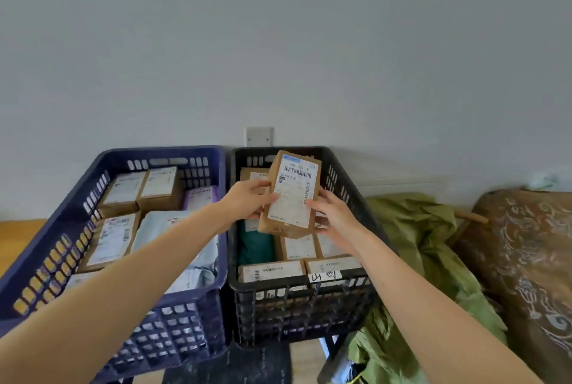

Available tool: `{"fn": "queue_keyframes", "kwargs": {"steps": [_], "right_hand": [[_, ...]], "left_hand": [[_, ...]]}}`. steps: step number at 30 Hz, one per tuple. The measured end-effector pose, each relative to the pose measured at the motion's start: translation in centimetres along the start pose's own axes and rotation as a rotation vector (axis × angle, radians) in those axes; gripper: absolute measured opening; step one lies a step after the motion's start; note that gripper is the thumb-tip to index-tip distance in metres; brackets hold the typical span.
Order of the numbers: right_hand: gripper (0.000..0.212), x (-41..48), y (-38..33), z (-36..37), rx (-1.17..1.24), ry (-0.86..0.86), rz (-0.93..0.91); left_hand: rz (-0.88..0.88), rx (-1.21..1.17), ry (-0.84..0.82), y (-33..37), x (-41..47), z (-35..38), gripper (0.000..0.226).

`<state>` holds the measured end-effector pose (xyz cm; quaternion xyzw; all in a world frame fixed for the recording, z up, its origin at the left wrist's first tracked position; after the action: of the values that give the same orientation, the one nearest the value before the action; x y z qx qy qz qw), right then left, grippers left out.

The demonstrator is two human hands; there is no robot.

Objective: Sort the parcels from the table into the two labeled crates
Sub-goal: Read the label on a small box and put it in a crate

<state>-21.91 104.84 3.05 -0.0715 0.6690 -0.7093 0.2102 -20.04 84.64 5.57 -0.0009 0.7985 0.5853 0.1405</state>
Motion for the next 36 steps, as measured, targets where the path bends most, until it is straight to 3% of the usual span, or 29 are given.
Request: {"fn": "queue_keyframes", "kwargs": {"steps": [14,19,28,32,36], "right_hand": [[0.037,8.2,5.1,-2.0,0.051,-0.357,0.226],[0.040,9.4,6.4,-2.0,0.109,-0.371,0.246],[0.047,10.2,7.1,-1.5,0.036,-0.367,0.231],[0.050,10.8,7.1,-1.2,0.004,-0.365,0.226],[0.049,11.4,6.9,-1.2,-0.025,-0.376,0.221]], "left_hand": [[-0.264,0.112,0.139,-3.7,3.2,0.4,0.062],[-0.219,0.378,0.151,-4.4,4.0,0.8,0.074],[-0.093,0.503,0.162,-5.9,4.6,0.2,0.087],[-0.066,0.755,0.200,-5.7,4.6,0.6,0.087],[-0.018,1.093,0.119,-5.4,4.2,0.5,0.065]]}}
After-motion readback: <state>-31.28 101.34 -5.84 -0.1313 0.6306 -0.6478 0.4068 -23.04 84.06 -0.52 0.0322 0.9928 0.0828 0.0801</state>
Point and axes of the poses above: each hand's wrist, its own x-axis towards the middle knuckle, its own z-axis out of the palm, y = z × x, the point moved 2 cm from there along x, towards the middle knuckle, and after that the axes turned 8 degrees about -y, right-handed, at the moved point
